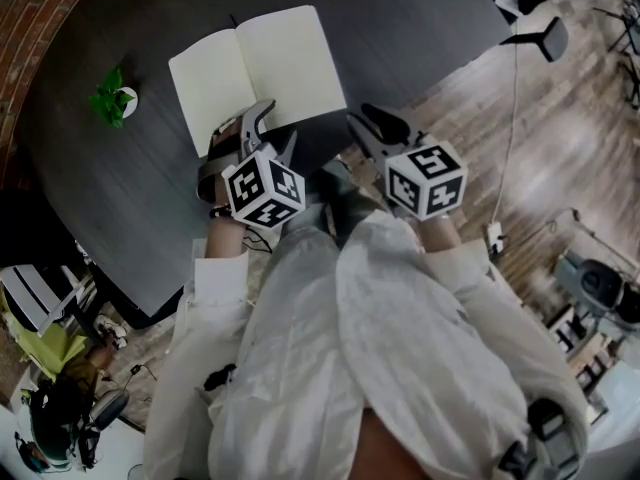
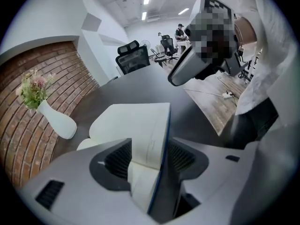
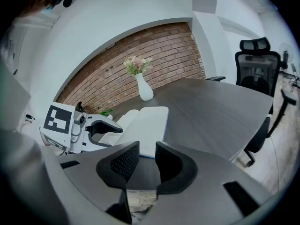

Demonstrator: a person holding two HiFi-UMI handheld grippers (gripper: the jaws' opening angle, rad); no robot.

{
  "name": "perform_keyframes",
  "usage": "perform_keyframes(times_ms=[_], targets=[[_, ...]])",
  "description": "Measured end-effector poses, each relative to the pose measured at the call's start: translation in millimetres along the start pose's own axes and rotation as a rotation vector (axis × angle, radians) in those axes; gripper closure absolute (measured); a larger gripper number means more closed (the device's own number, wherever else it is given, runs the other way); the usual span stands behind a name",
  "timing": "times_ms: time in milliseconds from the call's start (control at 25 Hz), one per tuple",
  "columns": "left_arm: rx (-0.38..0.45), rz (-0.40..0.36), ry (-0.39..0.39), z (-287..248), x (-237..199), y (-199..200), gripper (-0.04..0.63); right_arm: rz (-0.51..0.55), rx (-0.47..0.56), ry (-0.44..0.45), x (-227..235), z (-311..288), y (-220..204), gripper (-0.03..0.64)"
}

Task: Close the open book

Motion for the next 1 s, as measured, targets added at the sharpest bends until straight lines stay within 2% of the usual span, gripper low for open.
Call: perform_keyframes(times_ms=[240, 560, 1000], targets=[[-0.036, -0.037, -0.005, -10, 2, -3, 0.365, -0.027, -0.015, -0.019, 5, 3, -11, 0.514], [-0.029, -0.093, 0.021, -12, 1, -1, 0.356, -0.044, -0.020, -0.033, 7, 2, -17, 0.514], [-0.001, -0.131, 0.026, -11, 3, 1, 0.357, -0.053, -0.020, -0.043, 9, 2, -19, 0.514]])
Point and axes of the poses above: the fingertips, and each gripper's own axes: z backward along the fingers, x to its right, y out of its top, the point moved 7 cm from there along z, backward along the fingers, and after that the axes turned 2 degrees about z, right-handed, at the moved point
